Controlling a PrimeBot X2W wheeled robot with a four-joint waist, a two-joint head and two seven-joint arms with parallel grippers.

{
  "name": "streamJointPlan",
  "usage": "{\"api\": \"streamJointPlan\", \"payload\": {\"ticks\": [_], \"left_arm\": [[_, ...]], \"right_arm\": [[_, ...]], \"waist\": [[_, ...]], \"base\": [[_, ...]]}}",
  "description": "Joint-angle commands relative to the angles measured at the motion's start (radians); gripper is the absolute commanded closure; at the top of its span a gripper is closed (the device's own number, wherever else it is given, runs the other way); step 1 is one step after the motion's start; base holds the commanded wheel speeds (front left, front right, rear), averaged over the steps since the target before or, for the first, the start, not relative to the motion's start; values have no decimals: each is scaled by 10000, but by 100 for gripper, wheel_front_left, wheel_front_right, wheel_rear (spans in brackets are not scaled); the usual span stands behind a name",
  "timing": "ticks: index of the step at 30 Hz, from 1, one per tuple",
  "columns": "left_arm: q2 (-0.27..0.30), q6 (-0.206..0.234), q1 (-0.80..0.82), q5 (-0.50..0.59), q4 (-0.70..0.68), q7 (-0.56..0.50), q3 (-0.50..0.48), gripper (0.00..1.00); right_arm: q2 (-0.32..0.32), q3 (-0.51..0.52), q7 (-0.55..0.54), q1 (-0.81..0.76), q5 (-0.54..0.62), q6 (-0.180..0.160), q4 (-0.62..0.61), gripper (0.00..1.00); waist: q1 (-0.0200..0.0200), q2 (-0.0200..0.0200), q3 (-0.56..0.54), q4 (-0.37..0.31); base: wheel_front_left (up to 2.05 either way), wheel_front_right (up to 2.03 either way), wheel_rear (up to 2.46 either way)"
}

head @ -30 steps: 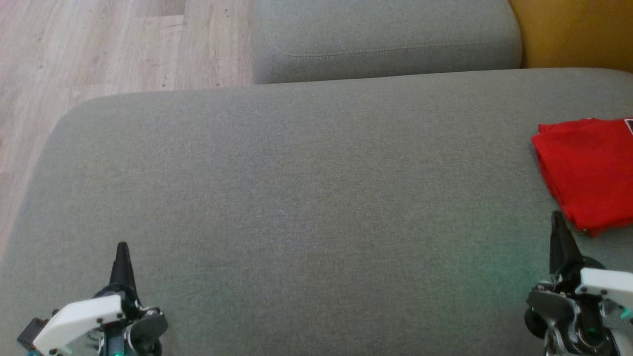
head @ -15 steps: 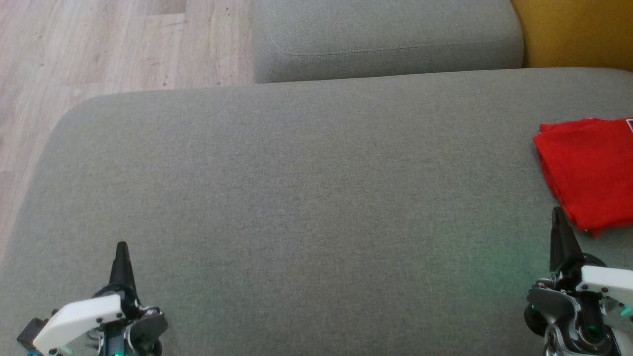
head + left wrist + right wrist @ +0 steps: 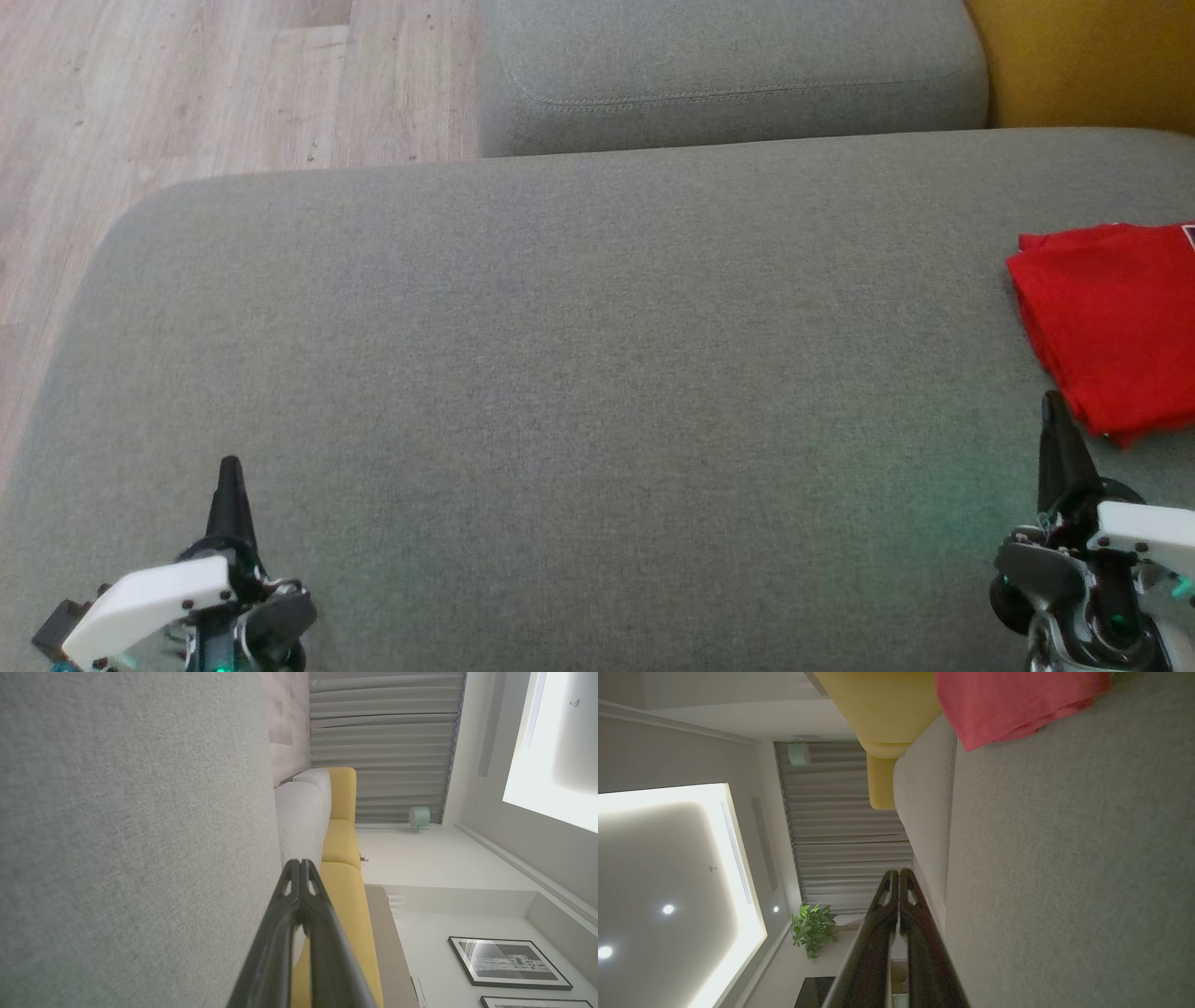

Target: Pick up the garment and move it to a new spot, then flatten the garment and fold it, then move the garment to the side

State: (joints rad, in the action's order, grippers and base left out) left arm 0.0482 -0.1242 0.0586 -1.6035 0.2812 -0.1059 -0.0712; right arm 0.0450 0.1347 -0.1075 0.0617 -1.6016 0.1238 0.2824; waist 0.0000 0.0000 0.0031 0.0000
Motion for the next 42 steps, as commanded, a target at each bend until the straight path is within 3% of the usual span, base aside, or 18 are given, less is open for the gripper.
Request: {"api": "streamJointPlan", "payload": {"ticks": [1,42], "left_arm": [[32,-65,494,-55,-358,-68,-420,100],[26,-65,495,-48,-359,-75,-428,100]], "right_arm": [[53,-203,-62,463,-65,69,-375,100],[53,-207,-59,463,-68,69,-376,100]], "waist": [[0,0,0,0],[0,0,0,0]], "base": [[0,0,0],[0,0,0]]}}
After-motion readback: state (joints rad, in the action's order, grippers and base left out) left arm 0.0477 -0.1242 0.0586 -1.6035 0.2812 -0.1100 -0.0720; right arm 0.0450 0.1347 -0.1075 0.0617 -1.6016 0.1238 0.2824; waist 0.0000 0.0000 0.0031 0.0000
